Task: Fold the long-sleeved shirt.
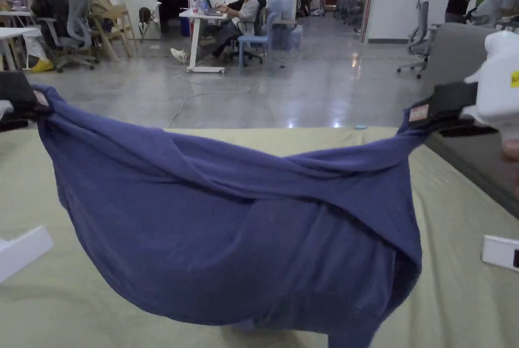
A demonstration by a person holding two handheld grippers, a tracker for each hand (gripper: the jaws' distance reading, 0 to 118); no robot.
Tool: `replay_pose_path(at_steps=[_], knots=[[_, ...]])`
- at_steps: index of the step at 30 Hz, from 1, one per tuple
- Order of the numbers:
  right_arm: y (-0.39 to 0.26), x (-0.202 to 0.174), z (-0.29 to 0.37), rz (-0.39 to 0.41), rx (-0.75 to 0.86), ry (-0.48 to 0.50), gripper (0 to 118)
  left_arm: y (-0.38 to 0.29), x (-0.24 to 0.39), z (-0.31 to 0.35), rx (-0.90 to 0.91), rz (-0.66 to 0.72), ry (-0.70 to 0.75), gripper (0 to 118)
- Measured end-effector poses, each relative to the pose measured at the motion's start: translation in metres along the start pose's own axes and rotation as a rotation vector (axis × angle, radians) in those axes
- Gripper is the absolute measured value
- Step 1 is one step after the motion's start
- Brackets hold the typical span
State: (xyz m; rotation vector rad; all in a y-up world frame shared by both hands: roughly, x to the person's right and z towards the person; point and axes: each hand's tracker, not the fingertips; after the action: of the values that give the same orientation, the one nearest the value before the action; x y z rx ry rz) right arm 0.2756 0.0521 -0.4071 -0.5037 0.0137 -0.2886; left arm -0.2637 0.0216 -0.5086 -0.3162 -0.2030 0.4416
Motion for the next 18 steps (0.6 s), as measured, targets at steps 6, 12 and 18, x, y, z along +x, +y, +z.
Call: replay_pose_path(at_steps=[6,12,18], knots=[[0.14,-0.035,-0.04,0.035,0.037,-0.051,7,0.101,0.024,-0.058,0.028,0.031,0.024,0],[0.225,-0.053,-0.077,0.008,0.065,-0.106,7,0.163,0.048,-0.114,0.076,-0.138,0.114,0],[0.245,-0.045,-0.102,-0.047,0.12,-0.132,7,0.18,0.059,-0.151,0.12,-0.111,0.101,0]])
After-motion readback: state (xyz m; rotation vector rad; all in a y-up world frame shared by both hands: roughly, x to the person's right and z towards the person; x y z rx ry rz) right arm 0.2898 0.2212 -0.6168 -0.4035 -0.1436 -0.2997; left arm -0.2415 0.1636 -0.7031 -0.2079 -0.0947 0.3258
